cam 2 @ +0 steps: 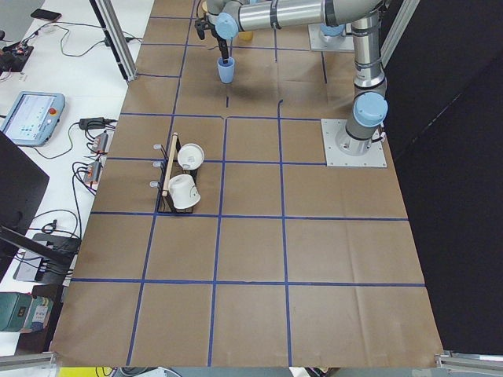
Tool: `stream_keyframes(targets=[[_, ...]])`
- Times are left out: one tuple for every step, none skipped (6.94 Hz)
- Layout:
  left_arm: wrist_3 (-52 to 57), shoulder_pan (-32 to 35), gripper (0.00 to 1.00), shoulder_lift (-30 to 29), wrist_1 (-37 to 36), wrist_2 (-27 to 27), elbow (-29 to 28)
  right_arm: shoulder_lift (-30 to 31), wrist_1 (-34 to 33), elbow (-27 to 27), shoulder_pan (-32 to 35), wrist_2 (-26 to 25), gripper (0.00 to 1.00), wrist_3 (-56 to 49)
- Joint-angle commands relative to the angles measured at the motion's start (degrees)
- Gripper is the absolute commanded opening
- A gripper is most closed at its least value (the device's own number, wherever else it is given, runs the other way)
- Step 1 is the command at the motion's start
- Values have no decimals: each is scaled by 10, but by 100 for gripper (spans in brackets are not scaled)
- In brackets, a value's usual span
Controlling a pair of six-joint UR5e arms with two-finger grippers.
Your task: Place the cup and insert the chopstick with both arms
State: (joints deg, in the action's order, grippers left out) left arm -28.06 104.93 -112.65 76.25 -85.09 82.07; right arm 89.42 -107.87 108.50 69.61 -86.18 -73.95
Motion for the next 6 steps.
stream_keyframes(targets=[[107, -50, 99, 54, 138, 5, -59, -1, 5, 3, -9, 0, 99, -65], [182, -67, 99, 87, 162, 3, -63, -1, 1, 2, -10, 2, 99, -74], [239, -83, 99, 119, 169, 4, -52, 0, 3, 3, -9, 3, 93, -72], [282, -116, 100, 144, 179, -1, -44, -2, 4, 3, -10, -1, 81, -70], [288, -153, 100, 155, 180, -1, -24, -3, 5, 4, -10, -3, 80, -70], [289, -155, 100, 173, 177, -1, 3, -2, 31, 4, -10, -4, 77, -71]])
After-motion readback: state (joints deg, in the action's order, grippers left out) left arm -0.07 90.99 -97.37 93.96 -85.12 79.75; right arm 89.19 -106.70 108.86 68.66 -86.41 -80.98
